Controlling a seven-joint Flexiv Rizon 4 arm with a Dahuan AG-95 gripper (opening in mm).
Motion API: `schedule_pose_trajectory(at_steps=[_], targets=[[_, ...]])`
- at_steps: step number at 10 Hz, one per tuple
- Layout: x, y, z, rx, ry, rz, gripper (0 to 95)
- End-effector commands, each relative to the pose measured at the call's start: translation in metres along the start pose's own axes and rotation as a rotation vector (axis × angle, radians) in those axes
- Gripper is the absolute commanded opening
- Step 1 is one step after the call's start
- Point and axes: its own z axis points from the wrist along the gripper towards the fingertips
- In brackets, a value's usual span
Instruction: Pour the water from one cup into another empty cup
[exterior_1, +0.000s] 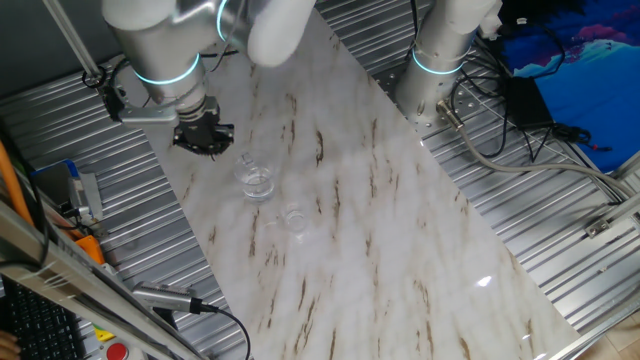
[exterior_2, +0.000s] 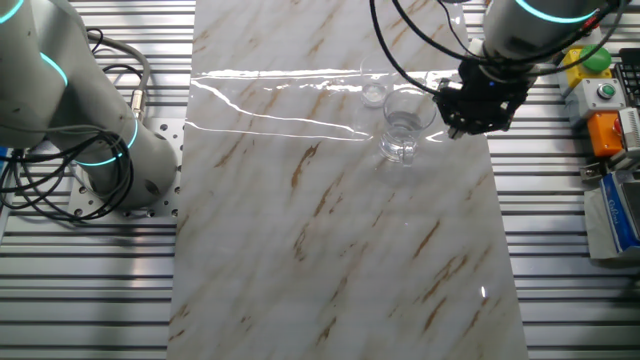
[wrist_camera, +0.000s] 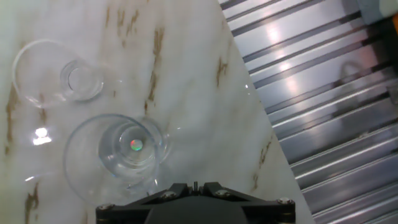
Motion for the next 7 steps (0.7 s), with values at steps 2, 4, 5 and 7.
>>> schedule_pose_trajectory(at_steps=[2,4,5,7], targets=[[0.003,0.001,0.000,0.047,0.035,0.119,0.0],[0.012,-0.003,-0.001,0.045,0.033,0.119,0.0],[0.017,-0.008,0.001,0.037,0.020,0.117,0.0],[0.027,-0.018,0.008,0.023,-0.004,0.101,0.0]])
